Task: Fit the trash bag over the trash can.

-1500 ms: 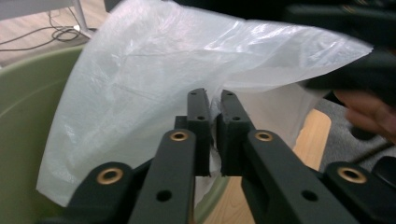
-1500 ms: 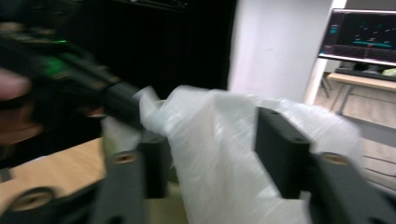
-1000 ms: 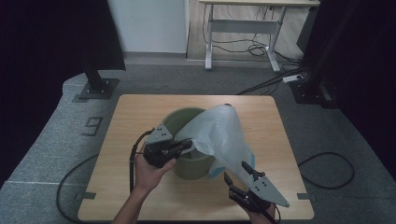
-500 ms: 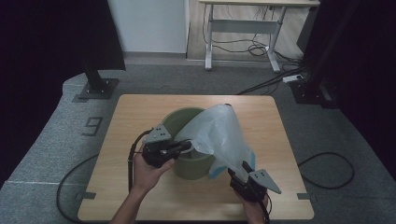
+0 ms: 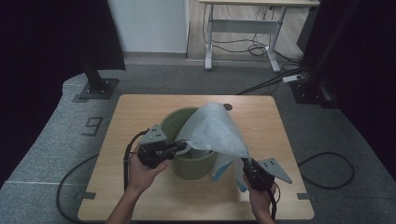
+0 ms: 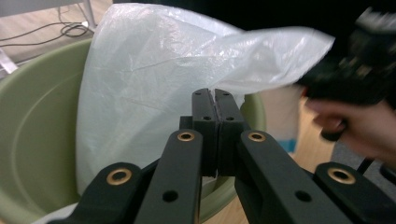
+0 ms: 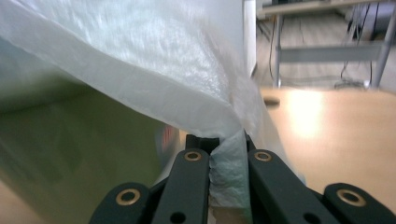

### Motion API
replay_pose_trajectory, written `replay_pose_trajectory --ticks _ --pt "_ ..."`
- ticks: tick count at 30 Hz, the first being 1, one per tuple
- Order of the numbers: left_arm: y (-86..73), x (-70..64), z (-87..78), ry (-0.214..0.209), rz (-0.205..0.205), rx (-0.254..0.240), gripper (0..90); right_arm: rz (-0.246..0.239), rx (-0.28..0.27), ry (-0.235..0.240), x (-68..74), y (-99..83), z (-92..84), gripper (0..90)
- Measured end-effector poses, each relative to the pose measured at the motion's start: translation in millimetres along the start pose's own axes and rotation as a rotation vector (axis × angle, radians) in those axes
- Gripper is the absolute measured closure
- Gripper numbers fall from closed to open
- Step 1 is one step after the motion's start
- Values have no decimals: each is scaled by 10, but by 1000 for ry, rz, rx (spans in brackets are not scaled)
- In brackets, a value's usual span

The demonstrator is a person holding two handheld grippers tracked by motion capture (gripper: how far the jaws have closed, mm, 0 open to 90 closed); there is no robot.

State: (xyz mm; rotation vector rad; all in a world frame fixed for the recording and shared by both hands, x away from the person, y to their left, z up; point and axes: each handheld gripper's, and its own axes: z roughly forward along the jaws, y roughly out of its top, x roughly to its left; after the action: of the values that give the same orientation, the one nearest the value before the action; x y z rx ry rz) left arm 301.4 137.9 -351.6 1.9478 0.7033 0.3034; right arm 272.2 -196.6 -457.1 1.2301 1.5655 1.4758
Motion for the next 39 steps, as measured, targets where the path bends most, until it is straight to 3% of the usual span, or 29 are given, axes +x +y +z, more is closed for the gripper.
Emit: replay_pose_trajectory --ticks 1,2,5,9,13,15,17,20,25,28,34,37,39 --pt "-10 23 -11 15 3 2 886 -19 -35 2 12 151 -17 885" --pt "-10 23 -11 15 3 2 883 -19 -35 2 12 151 -17 885" --pt "-31 79 -24 35 1 8 883 -50 -96 6 67 413 -45 885" --pt "-74 188 -11 60 -14 27 876 -64 -131 28 151 579 -50 886" --pt "-86 257 27 70 -27 41 836 -83 -143 56 262 635 -32 886" --pt "-87 261 29 66 -34 35 757 -96 -142 66 311 633 -17 885" --pt "-83 223 -5 65 -22 12 608 -112 -134 75 352 619 2 885" --pt "-68 174 -66 54 -10 -17 459 -132 -123 79 383 597 24 886" --pt "-10 11 -220 72 58 -38 362 -150 -95 79 410 547 71 886" --pt "21 -70 -247 60 90 -32 352 -151 -88 81 409 543 77 886" --pt "70 -112 -65 102 122 9 358 -176 -77 91 458 513 75 885" --pt "79 -75 -1 112 108 -2 414 -191 -63 95 458 460 71 885" --pt "86 -50 31 91 103 1 498 -192 -49 102 450 419 80 885"
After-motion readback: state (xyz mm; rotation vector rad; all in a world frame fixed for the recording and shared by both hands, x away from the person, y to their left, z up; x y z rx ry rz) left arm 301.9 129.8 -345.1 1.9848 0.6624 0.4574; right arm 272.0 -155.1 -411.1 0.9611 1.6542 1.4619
